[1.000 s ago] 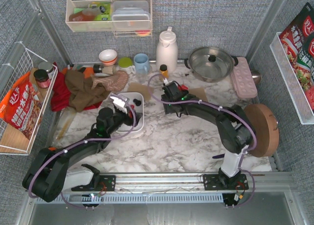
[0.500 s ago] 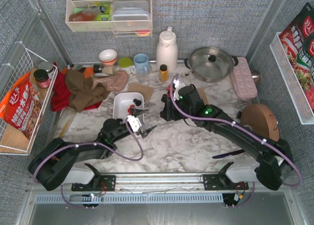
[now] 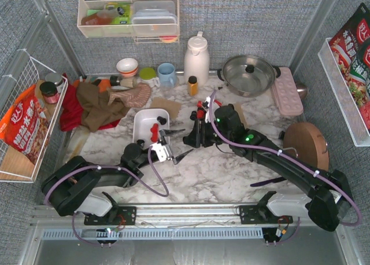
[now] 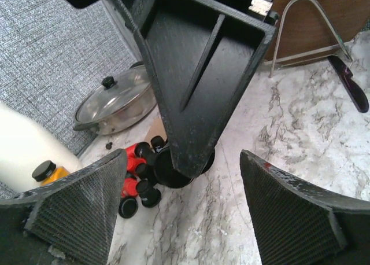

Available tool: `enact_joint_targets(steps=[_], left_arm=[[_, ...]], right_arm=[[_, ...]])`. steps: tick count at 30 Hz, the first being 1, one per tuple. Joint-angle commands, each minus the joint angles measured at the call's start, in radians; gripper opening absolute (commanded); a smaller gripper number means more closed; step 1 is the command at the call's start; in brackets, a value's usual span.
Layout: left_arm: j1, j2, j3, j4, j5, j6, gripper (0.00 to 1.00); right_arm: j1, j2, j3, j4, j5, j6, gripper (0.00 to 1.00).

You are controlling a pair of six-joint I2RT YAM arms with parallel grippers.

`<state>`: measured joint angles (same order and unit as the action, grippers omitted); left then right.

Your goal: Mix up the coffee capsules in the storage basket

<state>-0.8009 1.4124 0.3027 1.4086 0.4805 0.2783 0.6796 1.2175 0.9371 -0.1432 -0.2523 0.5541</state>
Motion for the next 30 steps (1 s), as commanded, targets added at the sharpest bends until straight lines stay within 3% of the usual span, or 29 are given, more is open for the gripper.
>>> enact_joint_targets(steps=[1, 7, 17, 25, 30], left_arm=[[-0.013, 0.011, 0.012, 0.077, 0.010, -0.014, 0.84], [-0.020, 0.017, 0.006, 0.094, 0.002, -0.013, 0.65], [-0.021, 0.018, -0.001, 0.099, -0.017, -0.008, 0.47], [-0.021, 0.006, -0.040, 0.089, -0.088, -0.015, 0.45], [-0.011, -0.018, -0.091, 0.088, -0.305, -0.044, 0.44]], right_arm=[[0.002, -0.001, -0.006, 0.081, -0.046, 0.037, 0.46], [0.006, -0.002, 0.001, 0.080, -0.056, 0.038, 0.47], [0.005, 0.007, 0.011, 0.070, -0.061, 0.036, 0.53], [0.002, -0.021, 0.052, -0.007, 0.041, 0.003, 0.67], [0.001, -0.054, 0.082, -0.098, 0.266, -0.076, 0.67]])
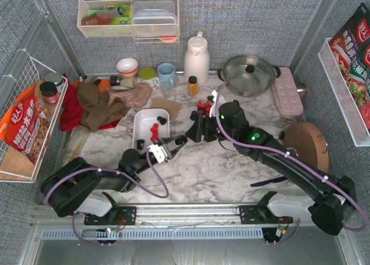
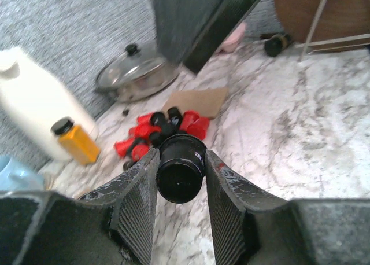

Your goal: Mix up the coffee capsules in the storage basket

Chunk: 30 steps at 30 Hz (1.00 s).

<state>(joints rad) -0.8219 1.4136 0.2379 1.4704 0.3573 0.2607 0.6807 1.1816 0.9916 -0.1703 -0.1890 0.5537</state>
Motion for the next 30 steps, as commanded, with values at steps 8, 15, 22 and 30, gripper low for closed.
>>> enact_joint_targets(steps=[8, 15, 22, 30], left_arm=[[0.138, -0.083, 0.129, -0.450, -0.478, -0.217, 0.41], [0.245, -0.009, 0.214, -0.595, -0.512, -0.377, 0.44], [0.279, 0.070, 0.260, -0.592, -0.520, -0.400, 0.55], [0.280, 0.009, 0.228, -0.556, -0.475, -0.399, 0.74]], right_arm=[[-0.075, 0.109, 0.035, -0.144, 0.541, -0.251, 0.67], [-0.228, 0.328, 0.047, -0.049, 0.399, -0.266, 0.72], [-0.318, 0.504, 0.072, 0.023, 0.273, -0.233, 0.75], [-0.362, 0.609, 0.093, 0.065, 0.217, -0.215, 0.74]])
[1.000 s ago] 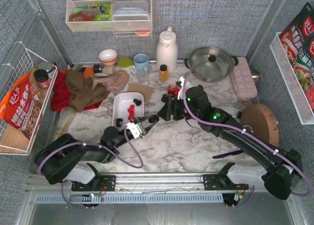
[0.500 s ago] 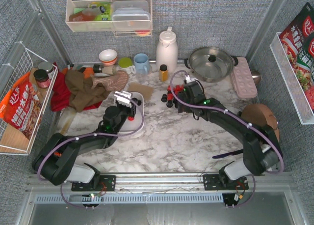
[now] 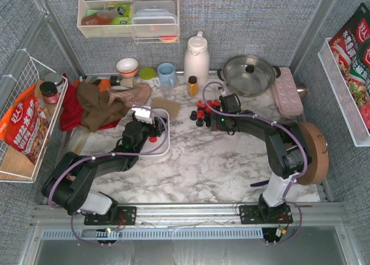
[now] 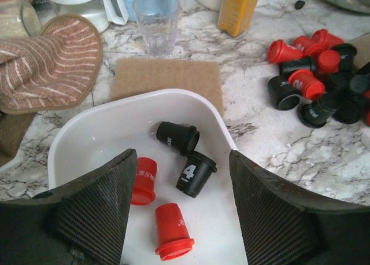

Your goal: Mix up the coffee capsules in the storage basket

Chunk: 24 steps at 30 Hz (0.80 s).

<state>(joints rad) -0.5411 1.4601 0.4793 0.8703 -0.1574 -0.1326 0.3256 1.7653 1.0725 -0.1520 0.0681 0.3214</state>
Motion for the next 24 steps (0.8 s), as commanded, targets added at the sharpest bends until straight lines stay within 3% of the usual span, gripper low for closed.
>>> enact_joint_targets(steps=[1, 9, 19, 21, 24], left_arm=[[-0.001, -0.050, -0.018, 0.042, 0.076, 0.000, 0.74], [-0.002, -0.120, -0.075, 0.082, 0.324, 0.093, 0.75], [-0.019, -0.140, -0.114, 0.165, 0.487, 0.135, 0.75], [-0.029, -0.128, -0.118, 0.176, 0.526, 0.172, 0.78], [-0.046, -0.093, -0.151, 0.255, 0.571, 0.271, 0.91]], right_arm=[[-0.007, 0.032, 0.014, 0.052, -0.041, 0.018, 0.74], [-0.013, 0.069, 0.027, 0.067, -0.039, 0.031, 0.61], [-0.011, 0.039, 0.018, 0.035, -0.038, 0.023, 0.47], [-0.006, -0.005, 0.002, 0.025, -0.052, 0.027, 0.46], [0.019, -0.096, -0.027, 0.002, -0.073, 0.022, 0.45]])
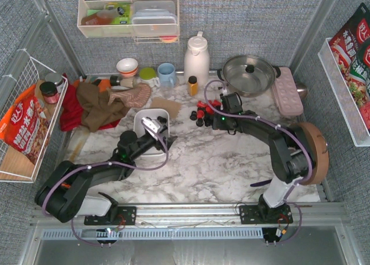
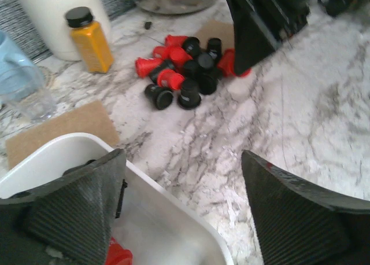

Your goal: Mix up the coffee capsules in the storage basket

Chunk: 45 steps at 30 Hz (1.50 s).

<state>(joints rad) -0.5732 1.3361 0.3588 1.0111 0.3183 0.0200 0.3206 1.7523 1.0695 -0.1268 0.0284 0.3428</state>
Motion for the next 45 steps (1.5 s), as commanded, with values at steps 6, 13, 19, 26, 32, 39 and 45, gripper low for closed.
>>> enact_joint_targets(steps=[6, 13, 19, 26, 32, 39, 45], left_arm=[[-0.040, 0.123, -0.083, 0.410, 0.194, 0.163, 0.95], [-0.130, 0.233, -0.083, 0.632, 0.231, 0.219, 0.94], [-0.180, 0.242, -0.066, 0.627, 0.209, 0.240, 0.92], [-0.226, 0.213, -0.064, 0.627, 0.137, 0.265, 0.88], [-0.240, 0.211, -0.063, 0.624, 0.134, 0.257, 0.72], [-0.249, 0.203, -0.068, 0.626, 0.123, 0.254, 0.55], [-0.252, 0.185, -0.101, 0.627, 0.069, 0.264, 0.44]], right_arm=[[0.147, -0.298, -0.066, -0.089, -0.100, 0.018, 0.44], [0.325, -0.477, -0.124, -0.074, -0.114, 0.105, 0.44], [0.368, -0.532, -0.122, -0.046, -0.158, 0.157, 0.45], [0.393, -0.513, -0.119, -0.006, -0.204, 0.194, 0.45], [0.414, -0.514, -0.103, 0.002, -0.211, 0.202, 0.45], [0.419, -0.516, -0.104, -0.011, -0.211, 0.204, 0.48], [0.419, -0.523, -0.103, -0.039, -0.173, 0.215, 0.61]])
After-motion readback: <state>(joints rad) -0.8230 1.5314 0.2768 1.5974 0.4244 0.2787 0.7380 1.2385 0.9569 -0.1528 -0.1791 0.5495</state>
